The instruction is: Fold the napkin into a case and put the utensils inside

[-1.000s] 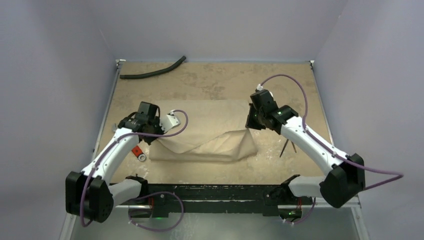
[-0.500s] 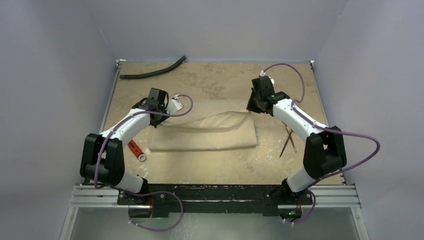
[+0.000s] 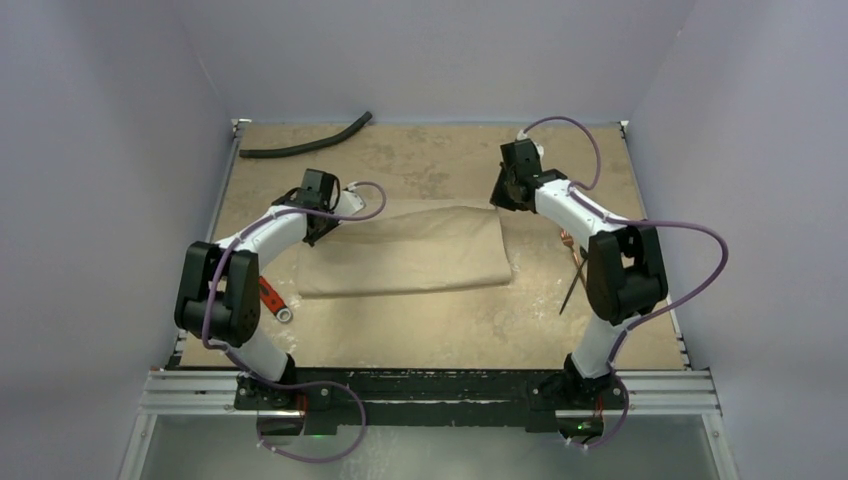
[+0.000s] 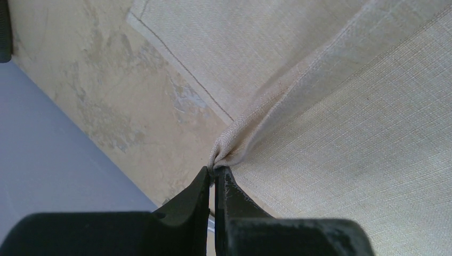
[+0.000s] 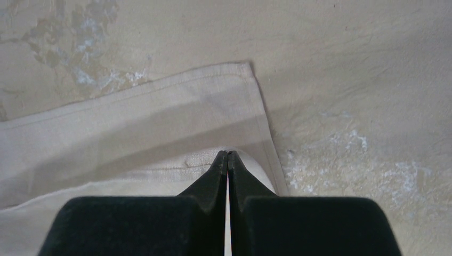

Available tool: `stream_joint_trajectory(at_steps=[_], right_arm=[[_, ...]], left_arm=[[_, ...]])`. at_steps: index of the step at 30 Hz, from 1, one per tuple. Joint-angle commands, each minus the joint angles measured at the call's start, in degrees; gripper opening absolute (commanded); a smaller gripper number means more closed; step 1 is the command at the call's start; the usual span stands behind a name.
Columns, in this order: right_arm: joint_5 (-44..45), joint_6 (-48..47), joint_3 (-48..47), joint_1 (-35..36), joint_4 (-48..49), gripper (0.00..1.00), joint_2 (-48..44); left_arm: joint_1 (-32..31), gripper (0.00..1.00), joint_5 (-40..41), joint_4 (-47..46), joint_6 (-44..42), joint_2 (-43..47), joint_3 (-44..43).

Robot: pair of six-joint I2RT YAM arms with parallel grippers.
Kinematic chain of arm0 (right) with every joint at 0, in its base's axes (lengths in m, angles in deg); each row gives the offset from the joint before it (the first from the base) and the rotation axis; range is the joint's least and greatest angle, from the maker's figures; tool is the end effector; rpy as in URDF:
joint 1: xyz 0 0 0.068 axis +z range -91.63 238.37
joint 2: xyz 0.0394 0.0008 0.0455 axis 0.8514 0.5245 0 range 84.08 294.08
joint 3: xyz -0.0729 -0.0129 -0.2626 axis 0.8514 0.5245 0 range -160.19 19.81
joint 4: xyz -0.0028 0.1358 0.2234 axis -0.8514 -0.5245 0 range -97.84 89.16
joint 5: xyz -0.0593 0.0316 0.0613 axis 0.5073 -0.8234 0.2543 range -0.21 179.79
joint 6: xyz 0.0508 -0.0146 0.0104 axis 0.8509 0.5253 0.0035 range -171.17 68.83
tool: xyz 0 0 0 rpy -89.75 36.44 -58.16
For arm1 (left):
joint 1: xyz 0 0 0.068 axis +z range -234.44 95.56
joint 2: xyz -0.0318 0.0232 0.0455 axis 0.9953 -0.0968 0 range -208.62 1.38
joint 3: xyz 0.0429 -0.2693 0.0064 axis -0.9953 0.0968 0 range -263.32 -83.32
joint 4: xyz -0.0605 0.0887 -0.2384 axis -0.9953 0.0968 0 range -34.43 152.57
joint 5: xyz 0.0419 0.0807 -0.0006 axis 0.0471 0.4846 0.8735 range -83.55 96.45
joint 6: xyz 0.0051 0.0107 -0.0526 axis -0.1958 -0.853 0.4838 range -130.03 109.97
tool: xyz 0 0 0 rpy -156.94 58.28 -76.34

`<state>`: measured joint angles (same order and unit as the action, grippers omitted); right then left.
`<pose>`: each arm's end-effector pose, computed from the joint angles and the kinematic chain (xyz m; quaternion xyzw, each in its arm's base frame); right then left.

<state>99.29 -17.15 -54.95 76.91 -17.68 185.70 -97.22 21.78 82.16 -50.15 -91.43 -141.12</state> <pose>0.3790 0.1210 0.2396 0.1557 0.9036 0.1053 0.3850 0.3138 -0.0615 0.1905 0.3986 0.8748 0.1831 0.2056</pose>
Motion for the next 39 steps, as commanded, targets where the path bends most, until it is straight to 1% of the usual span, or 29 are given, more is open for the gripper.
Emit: stream_joint_trajectory(at_steps=[1,14,19,20,23,26,28,30,31,35,39], right_arm=[[0.31,-0.43,-3.35,-0.79,2.58,0.0,1.32],[-3.02,0.92,-5.73,-0.79,4.71,0.0,6.35],[-2.83,1.11,-6.72,-0.78,4.53,0.0,8.56],[-2.65,1.13,-6.9,-0.79,4.46,0.0,8.87],[-2.21,1.27,-7.68,-0.79,4.29,0.0,9.85],[-1.49,1.31,-8.51,-0.75,4.03,0.06,10.75],[-0.9,1.16,-9.29,-0.77,3.76,0.06,11.35],[-0.49,1.08,-10.0,-0.75,3.69,0.01,11.81],[-0.23,1.06,-10.23,-0.79,3.73,0.0,11.92],[0.31,1.1,-11.11,-0.79,3.75,0.0,12.37],[0.88,1.1,-11.97,-0.87,3.39,0.0,11.94]], left_arm=[[1.68,0.0,2.94,-2.98,-0.75,-1.95,-4.16],[1.88,0.0,2.62,-4.82,1.23,-8.38,-8.8],[1.84,0.0,5.52,-8.06,1.85,-10.02,-8.91],[1.87,0.02,6.04,-8.51,1.88,-10.31,-8.91],[1.9,0.13,7.77,-10.49,2.16,-10.88,-8.78],[1.88,0.16,9.45,-13.12,2.49,-10.56,-8.38],[1.88,0.16,10.4,-15.41,2.49,-10.1,-7.99],[1.87,0.17,10.84,-16.7,2.77,-10.07,-8.03],[1.88,0.17,10.81,-17.1,3.01,-10.03,-8.22],[1.87,0.16,10.66,-17.9,3.9,-10.05,-8.52],[1.95,0.13,9.31,-16.49,3.94,-9.76,-8.19]])
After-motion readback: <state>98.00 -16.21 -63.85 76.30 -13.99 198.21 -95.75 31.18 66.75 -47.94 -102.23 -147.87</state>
